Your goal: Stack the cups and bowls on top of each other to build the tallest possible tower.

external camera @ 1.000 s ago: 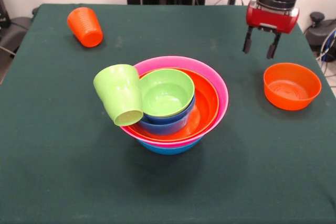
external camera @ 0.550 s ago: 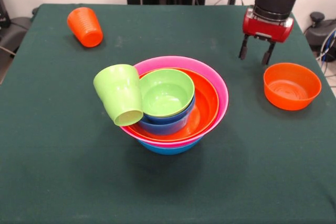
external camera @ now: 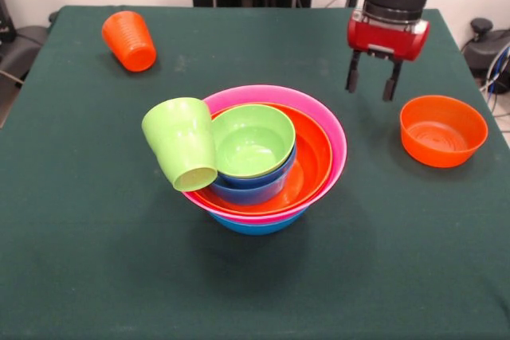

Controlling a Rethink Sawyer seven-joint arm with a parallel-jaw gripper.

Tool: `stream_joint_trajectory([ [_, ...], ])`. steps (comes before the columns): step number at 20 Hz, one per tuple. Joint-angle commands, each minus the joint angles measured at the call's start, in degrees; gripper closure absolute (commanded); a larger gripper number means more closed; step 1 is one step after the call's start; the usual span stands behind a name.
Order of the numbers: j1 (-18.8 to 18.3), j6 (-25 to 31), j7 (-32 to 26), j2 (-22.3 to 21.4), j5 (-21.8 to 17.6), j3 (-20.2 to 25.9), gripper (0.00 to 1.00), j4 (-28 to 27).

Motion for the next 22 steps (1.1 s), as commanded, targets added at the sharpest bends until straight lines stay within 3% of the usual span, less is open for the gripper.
stream_joint_trajectory([
  [1, -0.36, 3.42, 5.44, -5.31, -2.41, 6.41, 0.0, 4.07],
  [18, -0.35, 2.95, 7.22, -4.87, 0.3, 8.11, 0.0, 2.36],
  [22, 2.99, 3.57, 8.43, -1.26, 2.77, 5.13, 0.0, -1.14],
])
